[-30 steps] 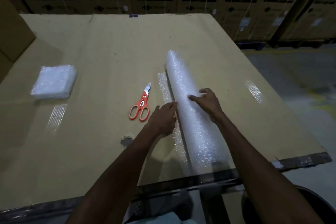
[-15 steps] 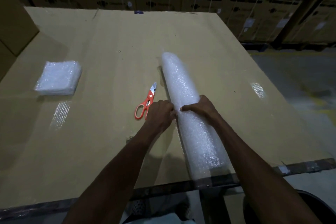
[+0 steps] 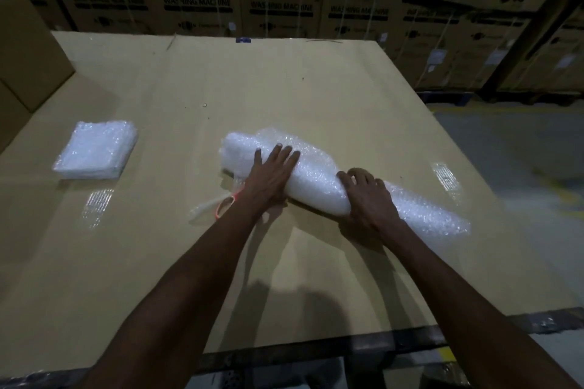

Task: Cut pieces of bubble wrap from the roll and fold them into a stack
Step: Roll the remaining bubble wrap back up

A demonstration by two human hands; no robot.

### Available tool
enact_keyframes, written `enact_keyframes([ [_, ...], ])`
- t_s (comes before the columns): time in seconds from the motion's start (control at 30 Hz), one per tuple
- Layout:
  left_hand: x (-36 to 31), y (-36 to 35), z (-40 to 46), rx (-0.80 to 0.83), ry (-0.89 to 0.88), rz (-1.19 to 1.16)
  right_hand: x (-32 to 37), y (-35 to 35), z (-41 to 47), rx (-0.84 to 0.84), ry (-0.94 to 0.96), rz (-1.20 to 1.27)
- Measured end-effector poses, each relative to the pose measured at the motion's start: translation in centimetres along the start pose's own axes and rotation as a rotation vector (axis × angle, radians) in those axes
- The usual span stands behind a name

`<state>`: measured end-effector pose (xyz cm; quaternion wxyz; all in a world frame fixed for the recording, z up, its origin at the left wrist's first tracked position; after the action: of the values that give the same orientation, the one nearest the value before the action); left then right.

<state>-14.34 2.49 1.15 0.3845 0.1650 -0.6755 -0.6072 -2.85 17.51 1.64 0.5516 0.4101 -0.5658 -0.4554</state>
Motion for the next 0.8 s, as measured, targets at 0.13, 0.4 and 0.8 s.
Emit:
enact_keyframes([
  [0.13,-1.3,0.2,2.0,0.008,-0.036,0.055,-1.1,0.1,0.0,0.006,-0.020,0.017],
  [0.4,2.5,2.6,3.5,-0.148,0.056,0.076,-0.4,2.6,3.7,-0.085,0.039,0.071],
  [0.8,19.9,-2.0,0.3,-0.146,0.332,0.002,11.6,1.6,19.7,-0.155,0.267,-0.081],
])
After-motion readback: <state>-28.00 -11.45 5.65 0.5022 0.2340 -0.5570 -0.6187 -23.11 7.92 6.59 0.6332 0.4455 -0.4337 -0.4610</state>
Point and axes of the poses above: each hand's wrist, its own z-axis towards the middle knuckle, its own y-axis out of the back of the hand, x = y × z, the point moved 9 cm from there along z, towards the middle knuckle, and after that the axes turned 14 degrees about z, right-handed, at the moved point
